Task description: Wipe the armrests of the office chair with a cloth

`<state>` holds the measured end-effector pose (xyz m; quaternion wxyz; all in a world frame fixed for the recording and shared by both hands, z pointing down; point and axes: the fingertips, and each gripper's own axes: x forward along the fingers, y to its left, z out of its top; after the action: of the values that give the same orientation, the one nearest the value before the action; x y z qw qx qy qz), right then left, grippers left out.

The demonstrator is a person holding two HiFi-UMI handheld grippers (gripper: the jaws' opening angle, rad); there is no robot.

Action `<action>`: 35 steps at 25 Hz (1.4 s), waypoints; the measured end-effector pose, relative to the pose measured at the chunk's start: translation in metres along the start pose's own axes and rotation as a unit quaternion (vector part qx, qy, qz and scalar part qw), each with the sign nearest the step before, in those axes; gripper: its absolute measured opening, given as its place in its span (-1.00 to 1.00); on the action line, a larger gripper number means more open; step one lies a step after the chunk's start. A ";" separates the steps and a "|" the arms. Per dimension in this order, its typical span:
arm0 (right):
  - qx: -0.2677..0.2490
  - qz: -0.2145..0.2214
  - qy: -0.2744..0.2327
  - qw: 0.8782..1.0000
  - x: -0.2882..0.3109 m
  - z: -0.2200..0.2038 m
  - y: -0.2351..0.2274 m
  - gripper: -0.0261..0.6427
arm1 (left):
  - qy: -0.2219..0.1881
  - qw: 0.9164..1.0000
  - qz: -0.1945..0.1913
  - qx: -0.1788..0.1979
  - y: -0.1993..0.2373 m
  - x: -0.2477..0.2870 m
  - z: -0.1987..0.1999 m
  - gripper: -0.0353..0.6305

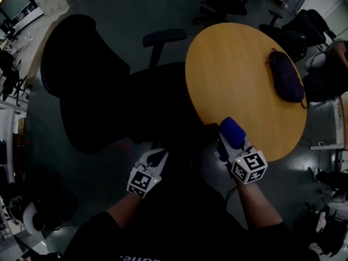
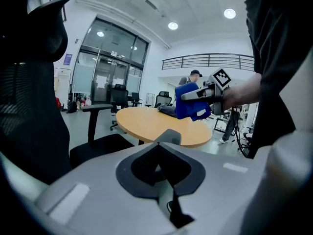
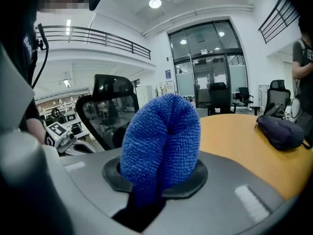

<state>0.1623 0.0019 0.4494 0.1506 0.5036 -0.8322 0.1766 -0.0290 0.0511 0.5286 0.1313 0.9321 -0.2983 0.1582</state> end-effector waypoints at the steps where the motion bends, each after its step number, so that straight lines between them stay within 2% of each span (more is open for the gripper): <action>1: 0.002 0.001 0.004 1.000 0.004 -0.003 -0.008 -0.60 | 0.005 1.000 0.008 -0.004 0.001 0.003 -0.003 -0.85; 7: 0.005 0.020 0.036 0.999 0.029 -0.021 -0.038 -0.60 | 0.030 0.998 0.042 -0.023 0.003 0.014 -0.019 -0.85; 16: -0.055 0.032 0.120 0.991 0.080 -0.066 -0.069 -0.60 | 0.063 0.995 0.060 -0.045 0.002 0.036 -0.047 -0.85; 22: -0.080 0.057 0.177 0.979 0.106 -0.091 -0.045 -0.60 | 0.065 0.995 0.059 -0.055 0.006 0.043 -0.050 -0.85; 27: -0.085 0.066 0.186 0.977 0.116 -0.089 -0.025 -0.61 | 0.057 0.995 0.054 -0.057 0.009 0.043 -0.050 -0.85; 35: -0.120 0.118 0.187 0.968 0.137 -0.085 0.035 -0.61 | 0.048 0.996 0.044 -0.062 0.007 0.040 -0.051 -0.85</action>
<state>0.0762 -0.0527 0.5785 0.3410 0.3384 -0.8578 0.1828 -0.0135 0.0423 0.5910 0.1958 0.8994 -0.3416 0.1899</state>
